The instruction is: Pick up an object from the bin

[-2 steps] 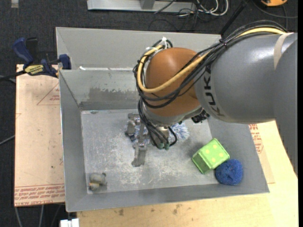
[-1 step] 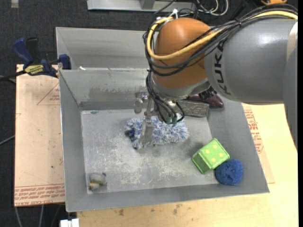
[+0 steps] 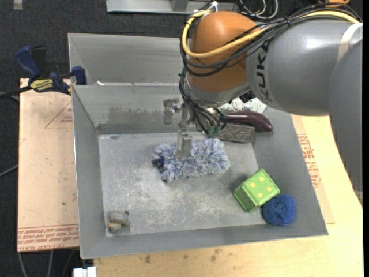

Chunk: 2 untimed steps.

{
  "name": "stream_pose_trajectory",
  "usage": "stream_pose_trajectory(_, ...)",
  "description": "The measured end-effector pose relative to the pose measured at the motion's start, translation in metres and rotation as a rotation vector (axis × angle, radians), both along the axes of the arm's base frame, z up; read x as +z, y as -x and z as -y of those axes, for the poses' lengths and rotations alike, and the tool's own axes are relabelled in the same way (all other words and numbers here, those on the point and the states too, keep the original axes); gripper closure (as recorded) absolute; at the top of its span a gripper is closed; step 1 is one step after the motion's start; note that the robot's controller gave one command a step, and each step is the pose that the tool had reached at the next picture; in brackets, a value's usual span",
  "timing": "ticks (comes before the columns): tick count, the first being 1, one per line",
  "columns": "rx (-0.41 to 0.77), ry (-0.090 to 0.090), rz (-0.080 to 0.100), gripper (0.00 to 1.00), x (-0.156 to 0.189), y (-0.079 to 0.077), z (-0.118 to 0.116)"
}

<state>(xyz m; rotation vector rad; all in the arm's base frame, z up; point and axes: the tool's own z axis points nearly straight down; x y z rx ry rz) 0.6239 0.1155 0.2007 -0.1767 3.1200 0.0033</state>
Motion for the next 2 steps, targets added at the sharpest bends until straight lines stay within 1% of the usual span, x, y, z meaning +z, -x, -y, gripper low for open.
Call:
stream_pose_trajectory(1, 0.056, 0.003, -0.014, 0.00, -0.053, 0.015, 0.009)
stream_pose_trajectory(2, -0.067, 0.000, -0.015, 0.00, -0.079, 0.010, 0.021)
